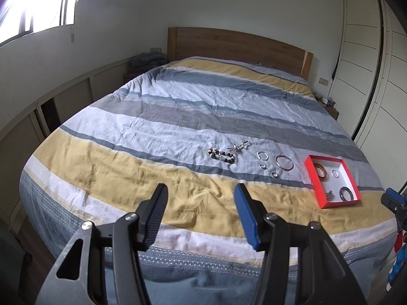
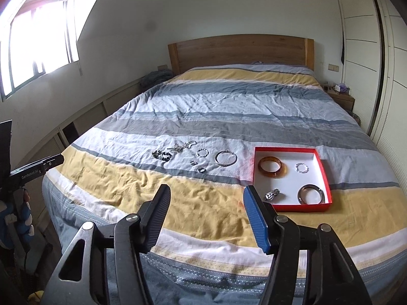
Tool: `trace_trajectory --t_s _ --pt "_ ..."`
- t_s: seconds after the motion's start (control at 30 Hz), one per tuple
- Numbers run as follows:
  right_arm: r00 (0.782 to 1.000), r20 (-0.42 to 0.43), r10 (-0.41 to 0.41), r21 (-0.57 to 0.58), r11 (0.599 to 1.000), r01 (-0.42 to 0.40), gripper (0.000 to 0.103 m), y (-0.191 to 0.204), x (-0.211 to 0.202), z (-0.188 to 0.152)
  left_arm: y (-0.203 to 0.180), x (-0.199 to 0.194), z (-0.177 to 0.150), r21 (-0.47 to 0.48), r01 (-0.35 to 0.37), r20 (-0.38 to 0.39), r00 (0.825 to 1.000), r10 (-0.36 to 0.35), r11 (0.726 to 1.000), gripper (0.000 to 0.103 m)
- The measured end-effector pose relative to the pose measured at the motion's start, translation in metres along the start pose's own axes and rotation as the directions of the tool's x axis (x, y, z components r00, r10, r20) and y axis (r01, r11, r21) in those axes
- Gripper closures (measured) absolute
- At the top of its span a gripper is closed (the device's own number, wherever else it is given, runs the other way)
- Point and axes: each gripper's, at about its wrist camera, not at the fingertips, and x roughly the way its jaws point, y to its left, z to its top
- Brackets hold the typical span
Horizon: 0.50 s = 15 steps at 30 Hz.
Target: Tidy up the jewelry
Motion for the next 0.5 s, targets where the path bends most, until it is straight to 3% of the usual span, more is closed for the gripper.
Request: trace_trajectory --t_s 0.5 --pt "0.974 -0.209 0.085 -0.009 0.996 -0.089 0.057 -0.007 0.153 -0.004 -0.001 0.140 -0.006 0.016 -0.041 -0.196 0.980 0.043 0.999 0.051"
